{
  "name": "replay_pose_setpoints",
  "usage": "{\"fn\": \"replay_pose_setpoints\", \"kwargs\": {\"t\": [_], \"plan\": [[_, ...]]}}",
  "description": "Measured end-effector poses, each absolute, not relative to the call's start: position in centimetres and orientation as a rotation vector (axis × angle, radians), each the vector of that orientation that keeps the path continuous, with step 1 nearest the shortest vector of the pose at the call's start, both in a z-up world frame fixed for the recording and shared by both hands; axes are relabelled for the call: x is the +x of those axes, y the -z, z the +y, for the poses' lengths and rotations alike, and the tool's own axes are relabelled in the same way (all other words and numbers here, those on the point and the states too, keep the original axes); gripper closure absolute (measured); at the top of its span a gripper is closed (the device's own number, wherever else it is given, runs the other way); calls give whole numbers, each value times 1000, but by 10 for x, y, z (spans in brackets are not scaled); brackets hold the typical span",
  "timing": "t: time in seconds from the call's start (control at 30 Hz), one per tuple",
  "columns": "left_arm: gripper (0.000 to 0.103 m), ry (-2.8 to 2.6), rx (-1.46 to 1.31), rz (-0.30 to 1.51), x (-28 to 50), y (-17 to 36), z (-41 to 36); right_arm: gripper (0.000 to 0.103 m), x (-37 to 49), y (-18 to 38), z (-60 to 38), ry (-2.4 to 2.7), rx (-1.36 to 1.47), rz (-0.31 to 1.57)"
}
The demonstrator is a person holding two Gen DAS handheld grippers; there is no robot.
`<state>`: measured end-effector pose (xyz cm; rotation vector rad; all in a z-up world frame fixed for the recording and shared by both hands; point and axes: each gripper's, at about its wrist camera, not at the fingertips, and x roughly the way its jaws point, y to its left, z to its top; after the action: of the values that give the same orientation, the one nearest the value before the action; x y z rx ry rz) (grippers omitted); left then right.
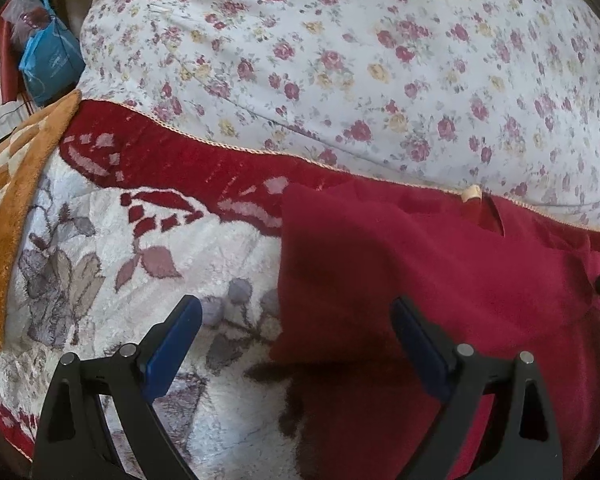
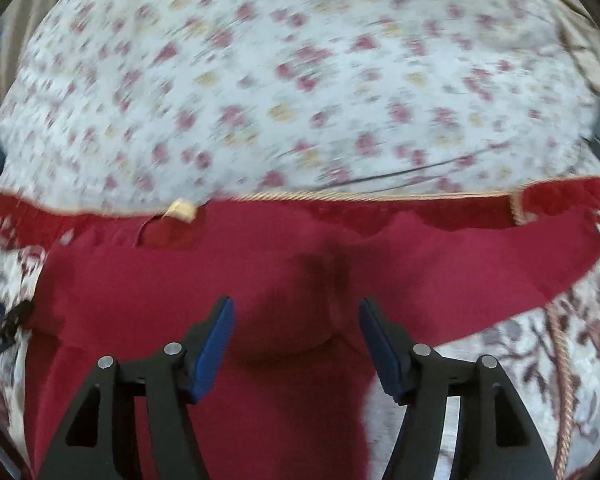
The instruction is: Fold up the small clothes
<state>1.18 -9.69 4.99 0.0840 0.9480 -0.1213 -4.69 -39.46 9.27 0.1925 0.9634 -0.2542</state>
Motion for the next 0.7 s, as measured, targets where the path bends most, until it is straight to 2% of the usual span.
{"fn": "replay_pose_setpoints", "kwargs": {"t": [0.07,0.17,0.2,0.47,0.6,0.7], "plan": [[8,123,97,960,13,-46,-100,60,-39,-81,-391,238,184,994],[8,116,115,963,15,-42,-103,61,-31,-60,-400,272,217,1044],[8,113,116,965,15,-41,-103,64,-31,-54,-404,279,225,1056],[8,123,121,965,14,-42,-106,60,-44,-75,-397,256,201,1003],[8,125,124,976,14,-41,-105,59,-41,-55,-398,266,185,1068],[8,132,105,1029,18,-32,-102,58,-49,-64,-399,266,210,1063]]}}
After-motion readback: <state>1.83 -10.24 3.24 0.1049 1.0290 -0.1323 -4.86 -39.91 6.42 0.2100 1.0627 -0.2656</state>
